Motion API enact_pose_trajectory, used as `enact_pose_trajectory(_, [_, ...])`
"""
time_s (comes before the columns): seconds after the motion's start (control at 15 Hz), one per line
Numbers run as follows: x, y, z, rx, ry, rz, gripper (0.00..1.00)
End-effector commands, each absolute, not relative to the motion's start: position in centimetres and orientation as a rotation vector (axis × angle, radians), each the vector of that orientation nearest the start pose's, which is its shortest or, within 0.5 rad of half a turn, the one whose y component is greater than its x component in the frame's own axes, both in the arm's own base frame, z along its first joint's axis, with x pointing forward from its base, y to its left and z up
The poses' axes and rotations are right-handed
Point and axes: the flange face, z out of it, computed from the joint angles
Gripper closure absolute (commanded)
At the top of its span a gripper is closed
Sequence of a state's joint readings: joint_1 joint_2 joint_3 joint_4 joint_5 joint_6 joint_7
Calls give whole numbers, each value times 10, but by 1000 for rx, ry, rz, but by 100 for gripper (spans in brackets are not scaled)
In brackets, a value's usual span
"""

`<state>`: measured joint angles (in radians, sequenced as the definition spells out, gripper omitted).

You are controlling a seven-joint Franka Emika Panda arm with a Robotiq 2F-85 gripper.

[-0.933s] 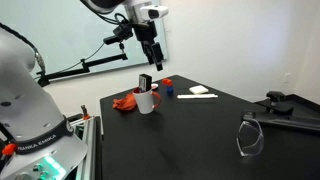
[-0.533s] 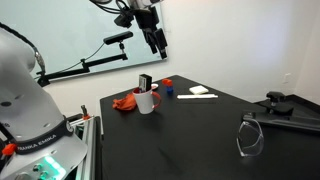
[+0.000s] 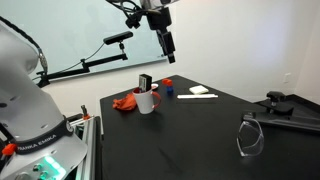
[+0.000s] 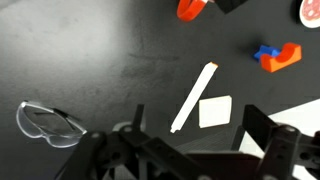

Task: Loosen up the screw on the c-clamp

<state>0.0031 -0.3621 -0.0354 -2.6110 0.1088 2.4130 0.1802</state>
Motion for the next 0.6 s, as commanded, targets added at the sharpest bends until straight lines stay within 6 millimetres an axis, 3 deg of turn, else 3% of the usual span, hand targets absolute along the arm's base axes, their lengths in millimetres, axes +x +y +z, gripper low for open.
enact_pose_trajectory(0.0, [462,-61,398,-2930,731,-201,0])
enact_pose_trajectory(0.33, [533,-133,371,-2817,1144,-221,0])
enact_pose_trajectory(0.53, [572,-150,348,-2729,1366,-182,0])
